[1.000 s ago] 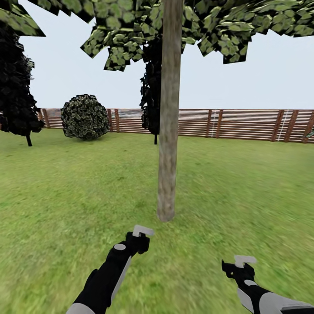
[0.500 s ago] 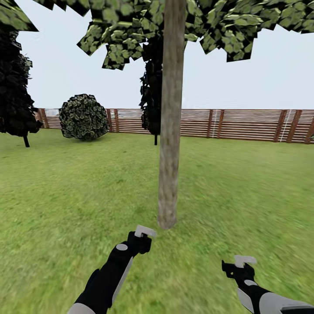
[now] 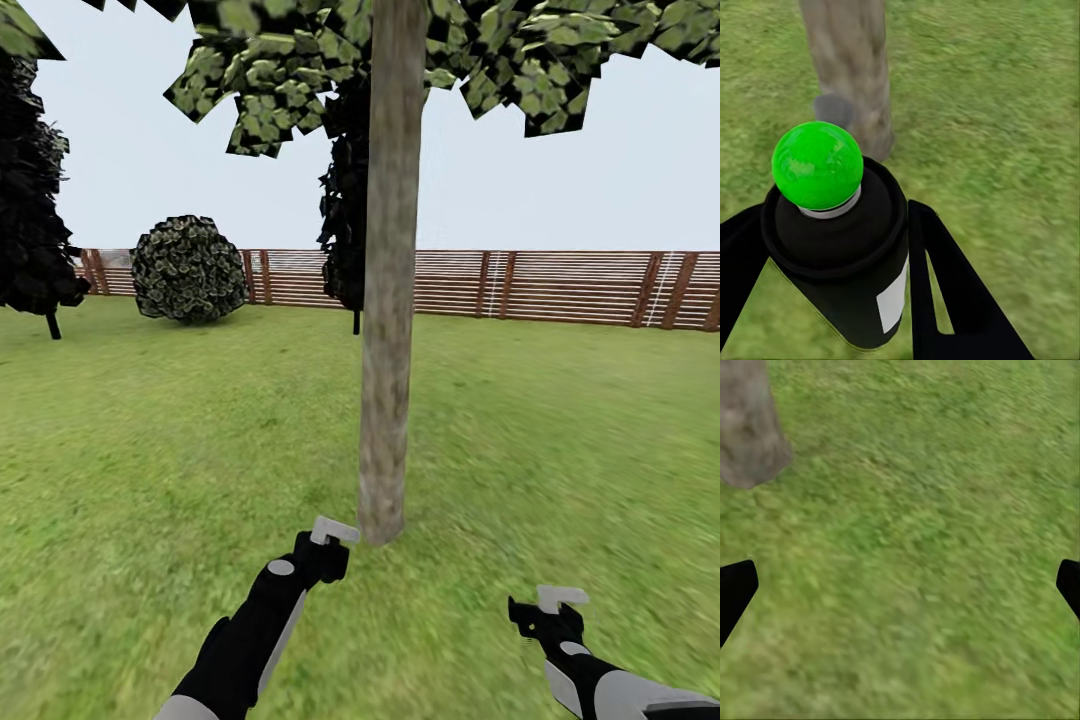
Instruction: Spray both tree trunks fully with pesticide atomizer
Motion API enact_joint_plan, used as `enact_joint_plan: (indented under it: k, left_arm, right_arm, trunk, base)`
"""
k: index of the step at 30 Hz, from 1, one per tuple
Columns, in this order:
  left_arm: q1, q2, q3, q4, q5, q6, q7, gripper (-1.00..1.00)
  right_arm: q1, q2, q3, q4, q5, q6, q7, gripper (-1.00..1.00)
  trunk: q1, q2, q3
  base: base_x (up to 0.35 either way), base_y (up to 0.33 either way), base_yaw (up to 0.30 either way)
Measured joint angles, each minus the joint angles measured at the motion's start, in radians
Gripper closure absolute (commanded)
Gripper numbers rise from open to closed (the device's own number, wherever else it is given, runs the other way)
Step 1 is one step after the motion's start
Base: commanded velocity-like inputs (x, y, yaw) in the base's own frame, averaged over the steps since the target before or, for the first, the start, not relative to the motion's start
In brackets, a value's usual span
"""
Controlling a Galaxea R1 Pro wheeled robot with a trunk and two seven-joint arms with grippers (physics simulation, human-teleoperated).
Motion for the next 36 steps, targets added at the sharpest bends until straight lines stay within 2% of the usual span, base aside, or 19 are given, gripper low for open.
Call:
enact_joint_plan:
  k: [7,20,32,36]
  left_arm:
    - [0.0,0.0,-0.013,0.001,0.0,-0.001,0.0,1.0]
    - [0.0,0.0,-0.013,0.0,0.0,-0.003,0.0,1.0]
    - [0.0,0.0,-0.012,-0.002,0.0,-0.012,0.0,1.0]
    - [0.0,0.0,-0.012,-0.002,0.0,-0.012,0.0,1.0]
  right_arm:
    - [0.0,0.0,0.0,0.0,0.0,0.0,0.0,-1.0]
    - [0.0,0.0,0.0,0.0,0.0,0.0,0.0,-1.0]
    - [0.0,0.0,0.0,0.0,0.0,0.0,0.0,-1.0]
    - [0.0,0.0,0.0,0.0,0.0,0.0,0.0,-1.0]
  trunk:
    - [0.0,0.0,0.0]
    - [0.0,0.0,0.0]
    - [0.0,0.0,0.0]
    - [0.0,0.0,0.0]
  base:
    - [0.239,-0.219,0.0]
    - [0.3,-0.086,0.0]
    - [0.042,-0.013,0.0]
    - [0.225,0.0,0.0]
